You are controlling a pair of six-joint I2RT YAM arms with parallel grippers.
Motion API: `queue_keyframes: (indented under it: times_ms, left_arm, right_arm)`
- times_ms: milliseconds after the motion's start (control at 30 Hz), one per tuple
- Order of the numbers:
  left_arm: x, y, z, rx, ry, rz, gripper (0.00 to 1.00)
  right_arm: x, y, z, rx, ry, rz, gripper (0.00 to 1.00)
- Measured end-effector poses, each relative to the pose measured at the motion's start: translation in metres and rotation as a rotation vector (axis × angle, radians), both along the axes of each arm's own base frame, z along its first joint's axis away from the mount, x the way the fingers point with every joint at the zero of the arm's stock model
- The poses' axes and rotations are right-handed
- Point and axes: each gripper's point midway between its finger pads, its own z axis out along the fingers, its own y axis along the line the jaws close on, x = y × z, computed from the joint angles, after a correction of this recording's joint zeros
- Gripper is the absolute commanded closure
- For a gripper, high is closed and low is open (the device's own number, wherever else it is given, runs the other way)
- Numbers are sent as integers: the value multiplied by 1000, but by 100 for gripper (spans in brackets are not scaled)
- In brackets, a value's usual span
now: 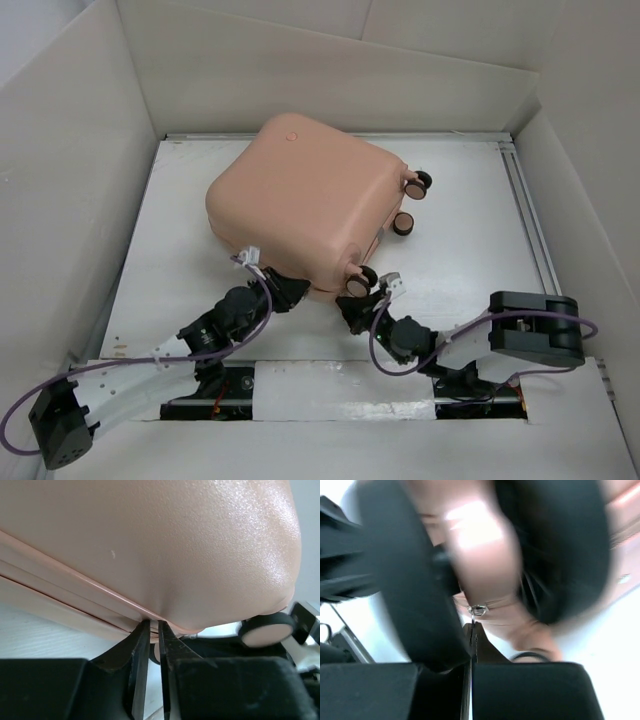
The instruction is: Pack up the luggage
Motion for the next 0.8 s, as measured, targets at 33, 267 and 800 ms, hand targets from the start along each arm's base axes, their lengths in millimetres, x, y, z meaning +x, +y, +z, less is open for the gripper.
queue_keyframes:
  times_ms: [33, 267, 800]
  left_arm:
    - [0, -2, 0, 1, -5, 1, 92]
    - [-24, -25, -11, 38, -1, -65, 94]
    - [-24, 32, 47, -113, -66, 97, 57]
  right_arm:
    - [-4, 5, 2, 7, 1, -3, 100]
    - [-22, 46, 7, -39, 1, -133, 100]
    - [-32, 67, 21, -79, 19, -87, 100]
